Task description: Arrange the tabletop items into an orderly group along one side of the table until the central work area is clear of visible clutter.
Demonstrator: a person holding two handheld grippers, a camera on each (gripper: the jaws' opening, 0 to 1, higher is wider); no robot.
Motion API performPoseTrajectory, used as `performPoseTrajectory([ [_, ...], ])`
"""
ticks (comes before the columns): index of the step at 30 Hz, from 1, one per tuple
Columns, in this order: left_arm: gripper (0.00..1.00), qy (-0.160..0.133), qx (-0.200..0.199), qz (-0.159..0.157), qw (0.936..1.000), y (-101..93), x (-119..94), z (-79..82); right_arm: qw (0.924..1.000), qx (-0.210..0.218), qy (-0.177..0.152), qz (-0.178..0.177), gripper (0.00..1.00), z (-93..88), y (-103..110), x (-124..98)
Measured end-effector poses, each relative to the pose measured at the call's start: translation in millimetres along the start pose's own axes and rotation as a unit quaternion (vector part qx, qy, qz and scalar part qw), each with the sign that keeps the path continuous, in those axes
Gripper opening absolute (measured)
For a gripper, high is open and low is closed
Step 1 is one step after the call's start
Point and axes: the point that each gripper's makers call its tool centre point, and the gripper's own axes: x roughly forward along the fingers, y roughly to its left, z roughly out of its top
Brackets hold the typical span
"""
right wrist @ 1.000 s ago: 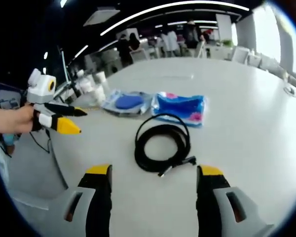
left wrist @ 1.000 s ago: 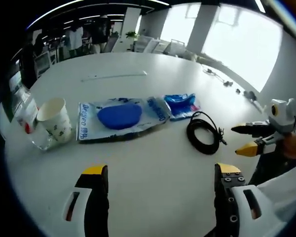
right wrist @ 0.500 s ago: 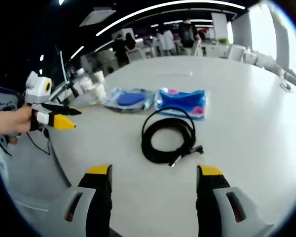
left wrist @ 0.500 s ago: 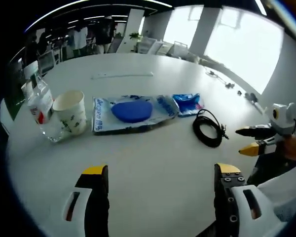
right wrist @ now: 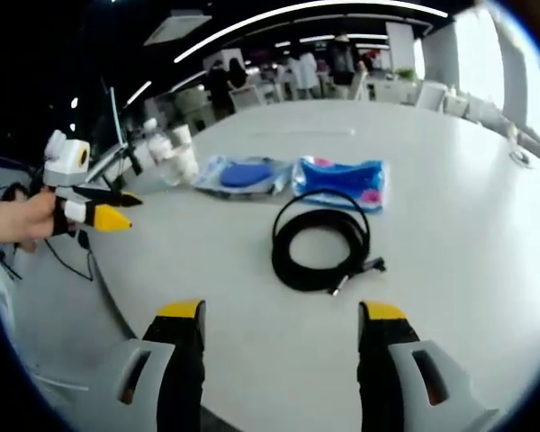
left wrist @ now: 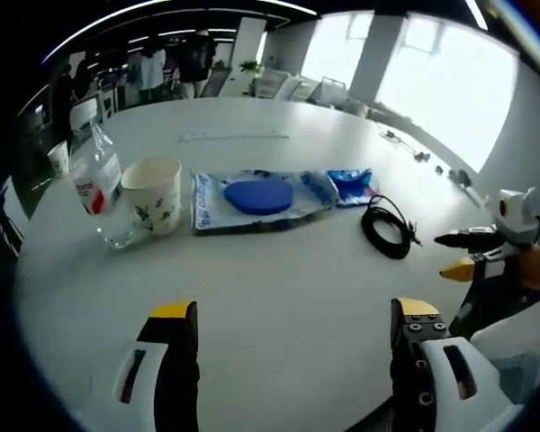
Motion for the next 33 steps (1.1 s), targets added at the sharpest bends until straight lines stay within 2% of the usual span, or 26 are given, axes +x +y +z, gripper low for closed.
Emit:
performPoseTrajectory([
  [14,0.85,-0.005,-0.005,0.004,1.0,15.2,-12.9,-3.9,1.0,0.0,0.002,-0.008,0.66,-0.6,5.1,-0.7],
  [33,0.85,-0.013,-0.02,0.017,0.9996,41.7,-37.9,-18.3,0.9998,0.0,0.001,-0.019,0.66,-1.0,13.2,-1.9],
])
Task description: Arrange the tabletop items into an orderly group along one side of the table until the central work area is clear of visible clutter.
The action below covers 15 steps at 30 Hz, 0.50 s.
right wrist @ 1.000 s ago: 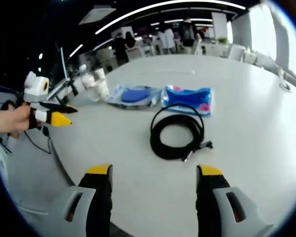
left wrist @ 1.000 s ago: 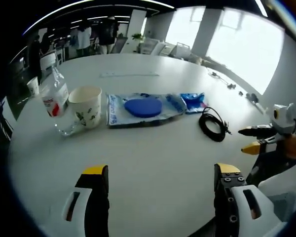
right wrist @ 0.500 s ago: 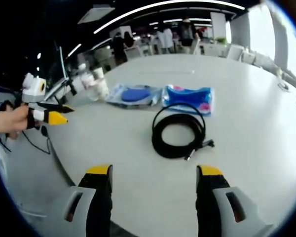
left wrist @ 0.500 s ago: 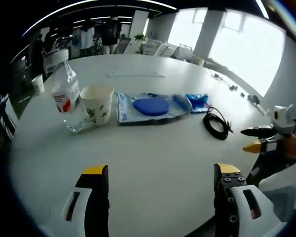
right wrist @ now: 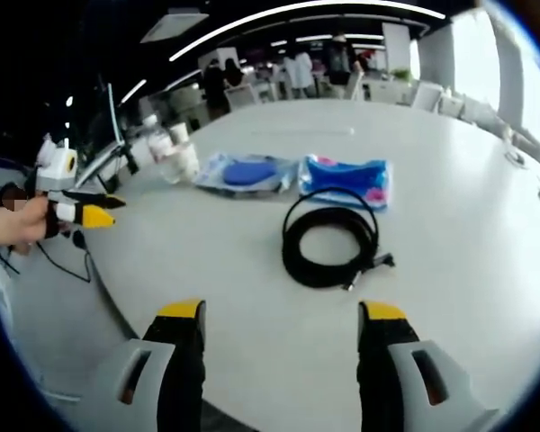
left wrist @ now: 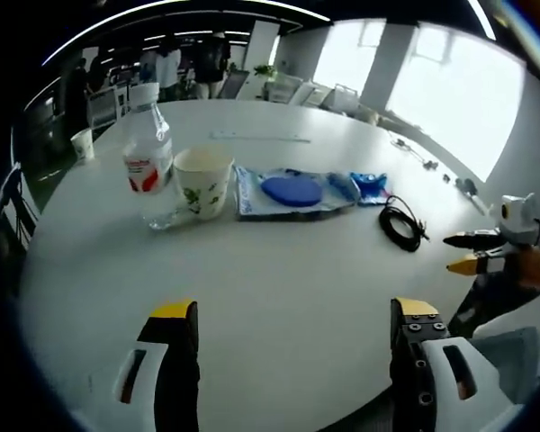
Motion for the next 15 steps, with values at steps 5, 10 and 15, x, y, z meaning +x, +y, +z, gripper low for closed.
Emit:
performPoseTrajectory([
  [5,0.84,-0.005,-0.012,0.001,0.9999,8.1,-6.8,-5.0,1.0,0.0,0.0,-0.003,0.66,-0.3,4.5,0.5],
  [10,0.84,-0.009,-0.018,0.001,0.9998,15.0,-12.7,-9.1,1.0,-0.002,0.0,-0.004,0.66,-1.9,9.4,0.4],
  [15,0.84,-0.014,-0.018,-0.002,0.9997,21.4,-19.5,-10.0,0.9998,0.01,-0.007,-0.016,0.67,-2.2,7.1,-4.0],
])
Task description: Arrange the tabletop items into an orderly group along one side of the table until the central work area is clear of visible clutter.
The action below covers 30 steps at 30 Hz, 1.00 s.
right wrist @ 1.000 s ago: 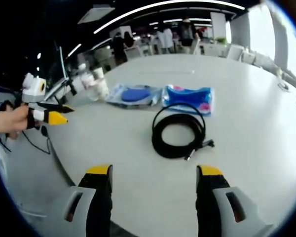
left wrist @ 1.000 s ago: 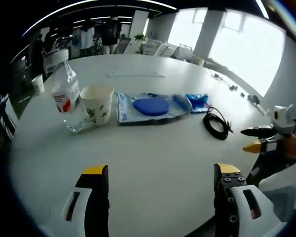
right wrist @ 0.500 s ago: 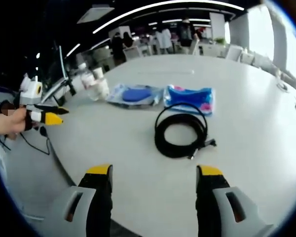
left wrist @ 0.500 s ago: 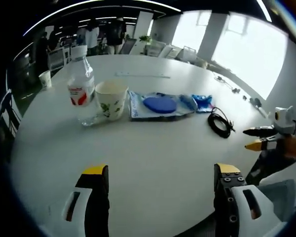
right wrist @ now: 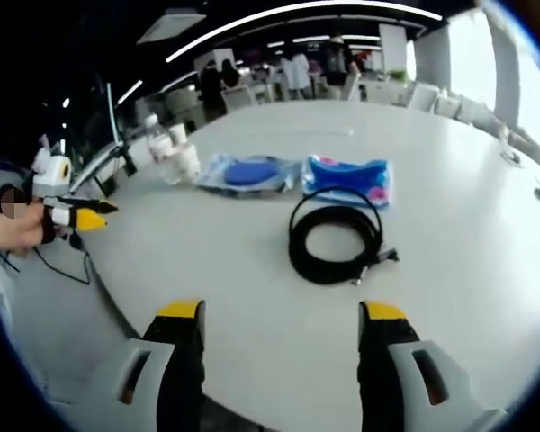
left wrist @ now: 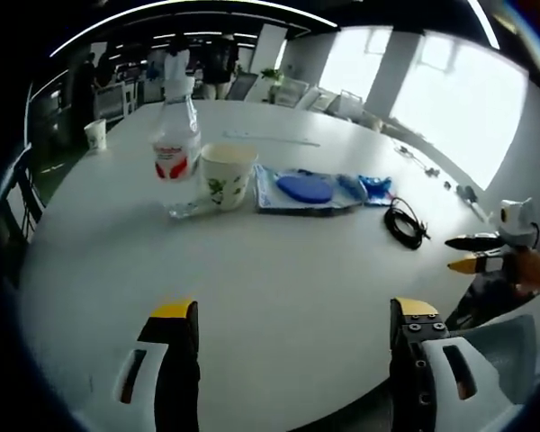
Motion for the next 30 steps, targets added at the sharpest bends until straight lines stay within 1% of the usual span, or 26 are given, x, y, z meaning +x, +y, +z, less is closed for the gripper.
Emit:
performPoseTrajectory([
  [6,0.85,-0.005,-0.003,0.004,1.0,12.3,-9.2,-3.3,0.9999,0.011,-0.007,-0.011,0.69,0.3,-5.0,-5.5],
  [13,0.88,-0.01,-0.003,0.006,0.9999,27.2,-19.1,-7.3,0.9998,0.01,-0.015,-0.01,0.75,1.1,-0.4,-9.5],
  [18,0.9,-0.014,0.003,0.005,0.9999,37.1,-25.5,-6.2,0.9997,0.01,-0.017,-0.011,0.8,-1.4,2.2,-13.2],
  [23,0.91,-0.016,0.009,0.002,0.9998,41.4,-26.7,-3.5,0.9995,0.019,-0.021,-0.013,0.85,-1.7,-1.1,-18.6],
  [27,0.92,-0.023,0.013,0.002,0.9997,42.4,-30.1,-0.4,0.9996,0.014,-0.023,-0.013,0.87,-0.8,-3.8,-22.6],
  [30,0.93,-0.024,0.016,0.004,0.9996,44.7,-30.9,-0.4,0.9997,0.014,-0.015,-0.009,0.87,-2.7,-8.3,-22.8],
])
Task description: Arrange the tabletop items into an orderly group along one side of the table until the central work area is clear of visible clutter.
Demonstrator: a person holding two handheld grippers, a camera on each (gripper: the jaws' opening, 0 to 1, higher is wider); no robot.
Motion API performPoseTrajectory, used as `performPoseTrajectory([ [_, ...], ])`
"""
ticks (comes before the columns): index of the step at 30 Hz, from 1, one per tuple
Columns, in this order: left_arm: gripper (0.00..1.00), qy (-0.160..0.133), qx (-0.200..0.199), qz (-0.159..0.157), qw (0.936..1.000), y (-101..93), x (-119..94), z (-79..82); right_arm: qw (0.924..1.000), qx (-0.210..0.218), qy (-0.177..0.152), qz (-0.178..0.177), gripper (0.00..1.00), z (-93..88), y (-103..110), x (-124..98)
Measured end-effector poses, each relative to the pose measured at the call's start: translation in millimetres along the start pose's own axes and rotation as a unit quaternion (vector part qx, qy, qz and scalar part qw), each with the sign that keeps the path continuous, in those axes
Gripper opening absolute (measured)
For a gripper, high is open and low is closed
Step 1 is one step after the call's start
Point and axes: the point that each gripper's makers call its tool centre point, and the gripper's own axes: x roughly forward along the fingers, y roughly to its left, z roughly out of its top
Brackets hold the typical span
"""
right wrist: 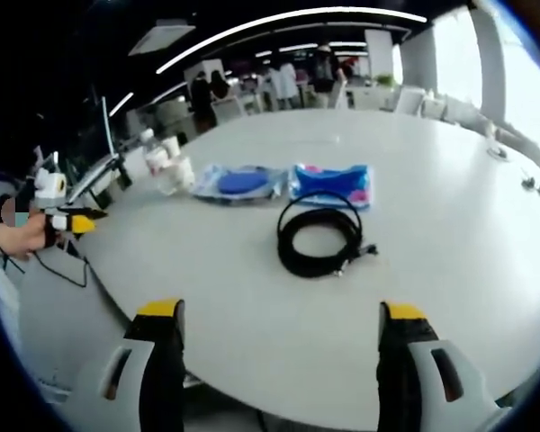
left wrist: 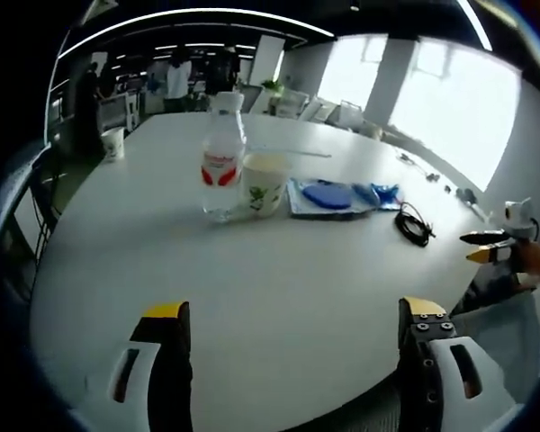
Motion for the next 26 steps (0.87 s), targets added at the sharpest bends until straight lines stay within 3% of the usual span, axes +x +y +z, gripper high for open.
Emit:
performPoseTrajectory([
  [15,0.93,-0.006,-0.003,0.003,1.0,5.5,5.6,16.1,1.0,0.005,-0.004,0.002,0.85,9.2,-10.5,0.4],
  [26,0.93,-0.006,-0.008,0.006,0.9999,4.8,7.2,18.0,1.0,0.007,-0.003,0.005,0.85,9.6,-13.8,2.5],
])
